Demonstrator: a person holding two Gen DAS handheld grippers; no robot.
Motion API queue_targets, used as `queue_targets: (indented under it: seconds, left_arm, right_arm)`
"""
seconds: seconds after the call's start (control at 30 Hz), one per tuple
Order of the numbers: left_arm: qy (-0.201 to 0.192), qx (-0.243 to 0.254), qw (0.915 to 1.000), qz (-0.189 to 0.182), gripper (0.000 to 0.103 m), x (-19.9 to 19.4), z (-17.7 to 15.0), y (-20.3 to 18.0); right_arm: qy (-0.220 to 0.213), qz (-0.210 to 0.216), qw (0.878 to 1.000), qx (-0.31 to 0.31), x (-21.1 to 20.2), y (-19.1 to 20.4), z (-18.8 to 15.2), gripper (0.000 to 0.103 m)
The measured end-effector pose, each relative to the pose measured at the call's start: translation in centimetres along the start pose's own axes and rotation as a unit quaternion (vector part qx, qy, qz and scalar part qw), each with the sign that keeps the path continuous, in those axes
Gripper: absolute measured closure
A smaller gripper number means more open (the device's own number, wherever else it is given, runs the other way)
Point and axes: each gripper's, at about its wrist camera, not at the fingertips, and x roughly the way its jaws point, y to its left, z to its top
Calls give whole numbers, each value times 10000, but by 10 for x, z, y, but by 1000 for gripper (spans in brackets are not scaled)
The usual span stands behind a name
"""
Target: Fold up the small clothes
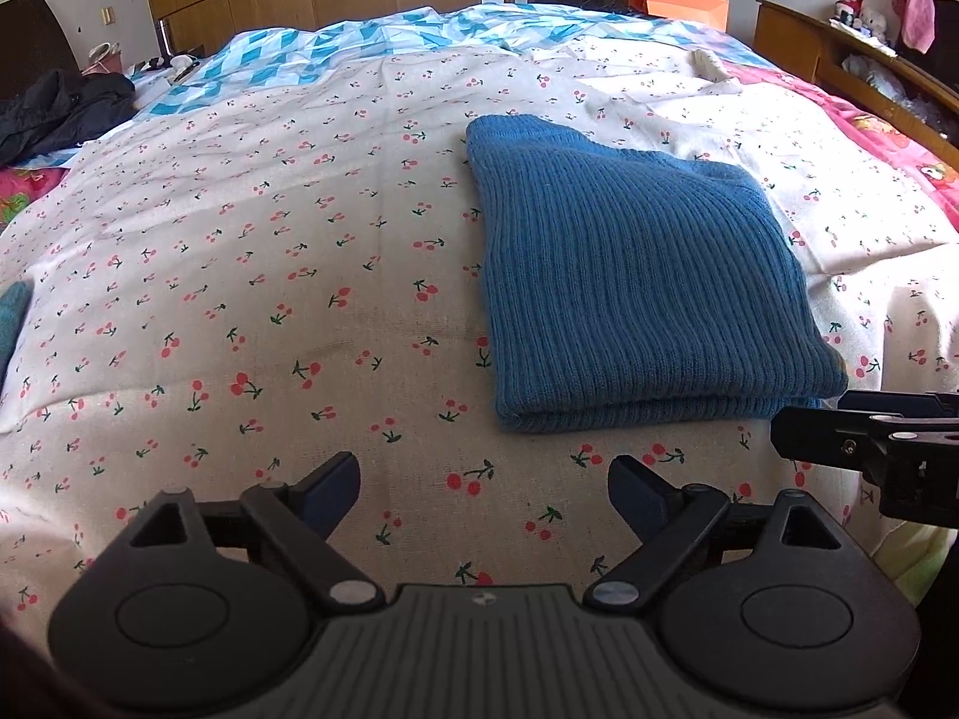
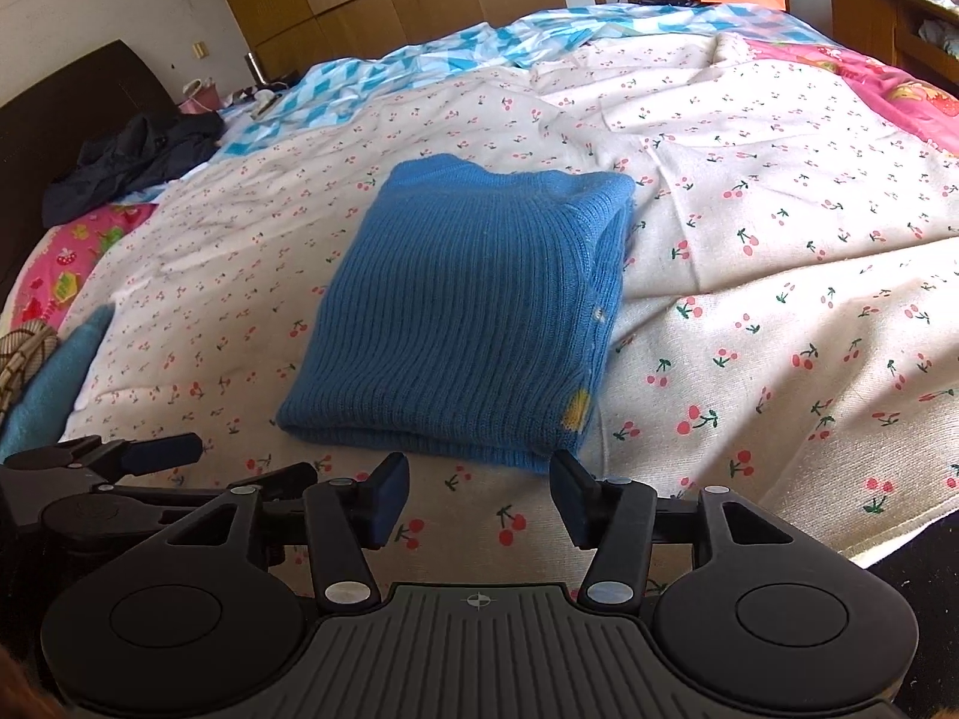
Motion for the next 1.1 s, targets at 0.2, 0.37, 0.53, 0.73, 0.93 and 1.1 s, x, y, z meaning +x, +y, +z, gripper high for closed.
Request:
queue_targets:
  seconds: [0.2, 0.37, 0.53, 0.73, 0.93, 1.1]
  left_arm:
    - [-13, -40, 10000, -29, 7, -2, -2, 1]
    - [-28, -99, 9999, -90, 6, -5, -3, 1]
    - [-49, -147, 9998, -96, 6, -8, -4, 3]
    - [-57, -163, 9997, -148, 3, -10, -3, 3]
    - [-56, -238, 9996, -106, 2, -13, -2, 4]
    - [-29, -238, 9997, -80, 2, -12, -2, 3]
  right_arm:
    - [-14, -53, 9999, -114, -1, 3, -4, 48]
    - [0, -96, 9999, -115, 0, 5, -4, 47]
    - [31, -138, 9998, -133, 2, 5, -5, 46]
    - [80, -185, 9996, -188, 3, 7, -6, 46]
    - [92, -189, 9996, -192, 4, 7, -7, 45]
    - [111, -190, 9996, -182, 4, 7, -7, 45]
